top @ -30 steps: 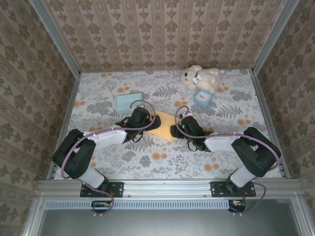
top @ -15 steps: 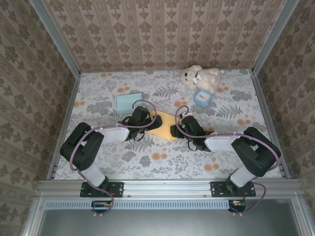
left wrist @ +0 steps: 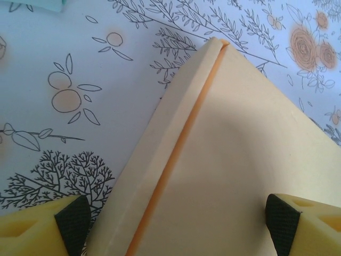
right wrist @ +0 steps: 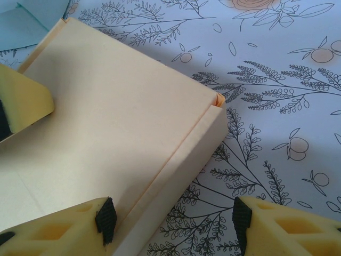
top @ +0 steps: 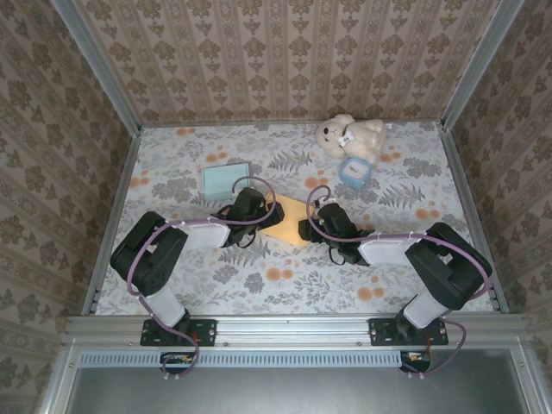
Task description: Fold the paper box
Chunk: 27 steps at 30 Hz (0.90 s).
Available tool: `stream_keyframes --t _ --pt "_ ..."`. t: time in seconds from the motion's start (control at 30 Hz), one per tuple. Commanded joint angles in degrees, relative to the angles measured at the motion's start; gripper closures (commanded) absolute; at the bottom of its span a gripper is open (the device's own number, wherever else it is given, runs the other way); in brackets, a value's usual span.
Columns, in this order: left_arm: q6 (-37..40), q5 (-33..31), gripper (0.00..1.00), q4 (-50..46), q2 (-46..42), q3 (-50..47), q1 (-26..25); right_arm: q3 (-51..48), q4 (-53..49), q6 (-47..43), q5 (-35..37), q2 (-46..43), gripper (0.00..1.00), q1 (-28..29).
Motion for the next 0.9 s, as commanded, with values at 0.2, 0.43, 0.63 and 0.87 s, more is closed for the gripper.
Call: stream_keyframes --t 0.2,0.43,0.63,0.87 --pt "-3.04 0.83 0.16 -2.74 4.17 -0.45 -1.14 -0.54 -6.94 -0.83 -0.28 2.0 0.37 -0.58" --pt "-2.95 0.21 0.19 -2.72 4.35 -0.92 -1.0 -0.36 -11.13 -0.48 -0.15 -4.24 0.37 -0.42" --pt "-3.43 -0.05 0.19 -2.72 5.22 -0.69 -1.02 -2.69 -14.76 1.17 -0.06 -13.85 0.41 1.46" --pt "-3.92 -0.18 0.2 -2.6 6.1 -0.35 -1.1 -5.04 -14.35 4.06 0.96 -18.13 0.42 6.9"
